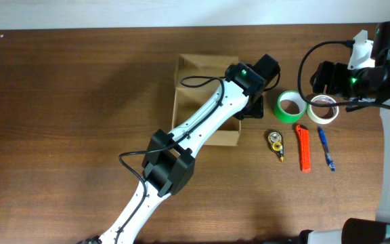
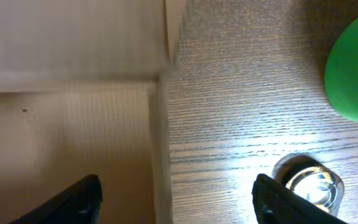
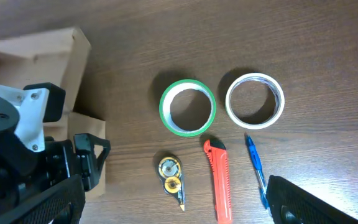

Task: Pack container
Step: 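Drag the box with the left gripper to the table center, then release the box and retract the left arm to the left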

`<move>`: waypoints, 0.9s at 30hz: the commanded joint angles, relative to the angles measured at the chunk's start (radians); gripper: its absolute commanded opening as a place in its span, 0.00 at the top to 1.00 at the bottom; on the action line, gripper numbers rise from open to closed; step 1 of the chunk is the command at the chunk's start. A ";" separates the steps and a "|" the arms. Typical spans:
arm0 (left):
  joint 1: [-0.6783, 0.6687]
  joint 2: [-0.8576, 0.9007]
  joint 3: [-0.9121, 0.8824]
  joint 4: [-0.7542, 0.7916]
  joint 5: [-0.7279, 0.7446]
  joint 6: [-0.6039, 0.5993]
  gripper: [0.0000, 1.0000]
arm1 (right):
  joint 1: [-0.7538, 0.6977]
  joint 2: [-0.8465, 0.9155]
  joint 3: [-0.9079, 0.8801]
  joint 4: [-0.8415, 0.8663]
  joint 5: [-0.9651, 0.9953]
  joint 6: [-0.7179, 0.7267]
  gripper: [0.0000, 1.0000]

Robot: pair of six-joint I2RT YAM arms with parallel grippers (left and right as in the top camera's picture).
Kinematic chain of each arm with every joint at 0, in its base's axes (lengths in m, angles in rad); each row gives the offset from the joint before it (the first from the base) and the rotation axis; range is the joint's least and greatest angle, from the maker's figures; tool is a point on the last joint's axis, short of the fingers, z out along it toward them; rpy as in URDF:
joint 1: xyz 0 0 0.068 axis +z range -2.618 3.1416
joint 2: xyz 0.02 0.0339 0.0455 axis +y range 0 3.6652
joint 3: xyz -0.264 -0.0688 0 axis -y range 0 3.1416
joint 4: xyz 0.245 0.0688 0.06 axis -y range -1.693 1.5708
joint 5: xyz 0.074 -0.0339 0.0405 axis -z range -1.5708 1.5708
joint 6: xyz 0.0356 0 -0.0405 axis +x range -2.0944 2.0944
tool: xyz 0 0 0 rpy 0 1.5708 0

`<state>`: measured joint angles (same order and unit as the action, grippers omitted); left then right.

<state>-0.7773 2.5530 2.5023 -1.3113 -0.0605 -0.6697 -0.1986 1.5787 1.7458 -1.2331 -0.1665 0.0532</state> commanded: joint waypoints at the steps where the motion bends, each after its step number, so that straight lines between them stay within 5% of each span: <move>1: 0.000 0.016 0.019 -0.008 -0.020 0.035 0.26 | -0.005 0.001 0.020 0.003 -0.013 0.008 0.05; 18: 0.073 0.011 0.619 -0.300 -0.365 0.149 0.19 | -0.005 0.001 0.020 0.006 -0.013 0.007 0.05; 27: 0.372 -0.207 0.629 -0.376 -0.407 0.291 0.13 | -0.005 0.001 0.020 0.010 0.179 -0.091 0.05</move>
<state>-0.5179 2.4477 3.1138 -1.6810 -0.4294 -0.4530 -0.1986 1.5787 1.7458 -1.2274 -0.0952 0.0093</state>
